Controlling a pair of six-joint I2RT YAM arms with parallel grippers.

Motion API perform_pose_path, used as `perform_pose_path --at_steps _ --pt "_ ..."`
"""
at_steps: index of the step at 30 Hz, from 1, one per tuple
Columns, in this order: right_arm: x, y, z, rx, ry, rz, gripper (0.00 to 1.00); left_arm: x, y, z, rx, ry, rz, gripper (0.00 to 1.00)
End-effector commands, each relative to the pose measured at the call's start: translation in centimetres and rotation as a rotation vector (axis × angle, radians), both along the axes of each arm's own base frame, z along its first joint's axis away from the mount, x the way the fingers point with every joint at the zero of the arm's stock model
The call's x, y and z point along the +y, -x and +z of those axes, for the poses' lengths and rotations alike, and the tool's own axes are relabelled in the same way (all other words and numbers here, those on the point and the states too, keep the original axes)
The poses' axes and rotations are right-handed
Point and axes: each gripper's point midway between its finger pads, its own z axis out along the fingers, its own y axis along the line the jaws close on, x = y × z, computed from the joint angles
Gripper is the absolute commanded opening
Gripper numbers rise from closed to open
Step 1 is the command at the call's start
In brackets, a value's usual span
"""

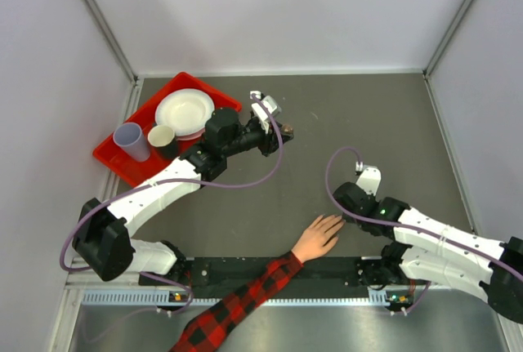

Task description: Paint the nails

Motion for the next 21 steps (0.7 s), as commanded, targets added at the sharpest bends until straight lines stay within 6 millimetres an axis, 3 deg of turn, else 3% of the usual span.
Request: perform_pose_path --at_steps 1,12,21 --pt "-0.1 -1.3 1.3 -0.049 -0.008 -0.039 0.00 -0.2 -0.5 2.3 -0.057 0.056 0.000 0.00" --pt "-0.2 -1.5 1.6 -0.057 -0.006 -0.038 0.00 -0.2 -0.5 2.3 -0.057 0.055 0.002 0.00" --pt "0.3 -0.3 3.6 -0.055 -0.086 0.011 0.00 -0.2 -0.5 2.4 -0.058 0.059 -0.001 0.00"
